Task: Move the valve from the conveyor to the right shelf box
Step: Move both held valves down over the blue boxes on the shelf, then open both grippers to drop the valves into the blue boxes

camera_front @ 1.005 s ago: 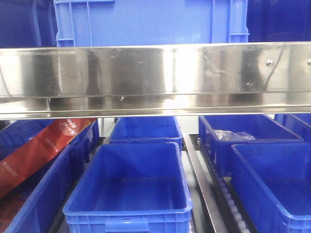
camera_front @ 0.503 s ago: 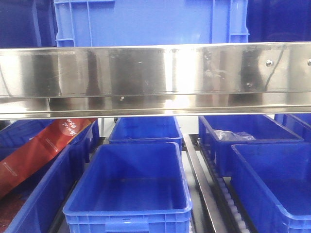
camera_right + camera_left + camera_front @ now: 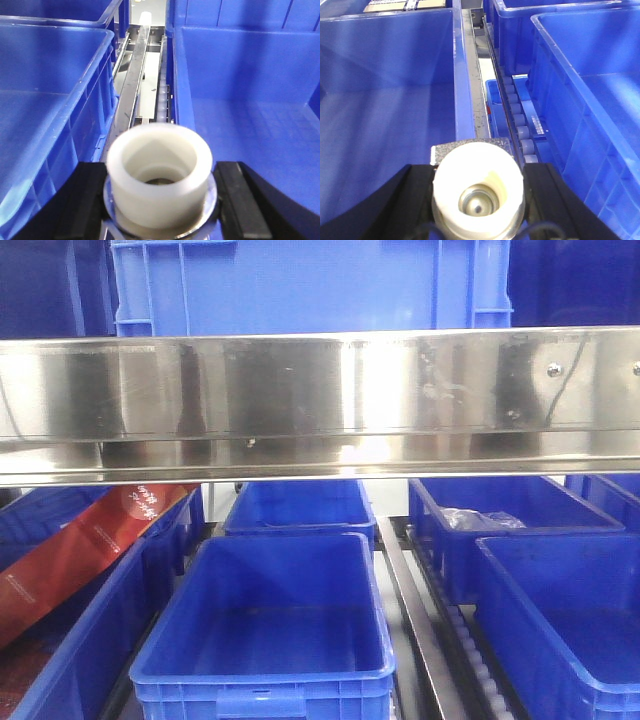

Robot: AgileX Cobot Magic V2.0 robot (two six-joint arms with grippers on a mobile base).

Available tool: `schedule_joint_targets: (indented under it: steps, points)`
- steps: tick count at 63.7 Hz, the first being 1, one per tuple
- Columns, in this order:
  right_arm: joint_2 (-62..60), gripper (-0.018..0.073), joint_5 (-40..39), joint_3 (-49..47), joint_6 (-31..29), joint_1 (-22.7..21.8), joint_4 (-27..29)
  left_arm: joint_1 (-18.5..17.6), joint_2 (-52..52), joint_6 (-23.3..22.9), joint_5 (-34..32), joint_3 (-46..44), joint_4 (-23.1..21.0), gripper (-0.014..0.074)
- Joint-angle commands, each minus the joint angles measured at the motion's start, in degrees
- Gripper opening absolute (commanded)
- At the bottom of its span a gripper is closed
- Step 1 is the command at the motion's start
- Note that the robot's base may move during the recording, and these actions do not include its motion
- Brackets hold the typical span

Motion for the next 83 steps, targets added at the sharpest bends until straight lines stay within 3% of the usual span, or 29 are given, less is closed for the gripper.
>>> schedule_joint_targets:
  steps: [1, 22, 28, 33, 37, 60, 69, 83]
  points:
    - [-0.94, -0.0154, -4.66, -1.13, -0.49, 0.09, -0.56, -0.16, -0.71, -0.42, -3.24, -0.58, -0.55, -0.0111]
    - [-0.94, -0.0154, -4.88, -1.13, -0.49, 0.09, -0.56, -0.16, -0.61, -0.42, -3.69, -0.58, -0.72, -0.0111]
    - [-0.94, -0.0154, -4.76, -2.65, -0.49, 0.22, -0.53, -0.16, -0.61, 0.75, -5.83, -0.74, -3.73, -0.0111]
    - [-0.69, -0.0154, -4.76, -5.35, -0.49, 1.55, -0.53, -0.90, -0.37, 4.79, -6.01, -2.29, -8.57, -0.0111]
    - [0.19, -0.0154, -4.76, -8.51, -0.49, 3.49, -0.53, -2.62, 0.45, 6.13, -6.01, -4.46, -9.67, -0.0111]
    - [14.48, -0.0154, -3.62, -25.80, -0.61, 16.31, -0.53, -23.57, 17.04, 6.13, -7.67, -24.03, -9.54, -0.0111]
    - [19.46, -0.0154, -4.64, -26.42, -0.61, 19.06, -0.53, -27.56, 23.87, 6.13, -10.86, -26.47, -9.26, -0.0111]
    - [26.77, -0.0154, -4.44, -26.42, -0.61, 20.53, -0.43, -28.29, 31.65, 6.13, -12.77, -26.69, -9.26, -0.0111]
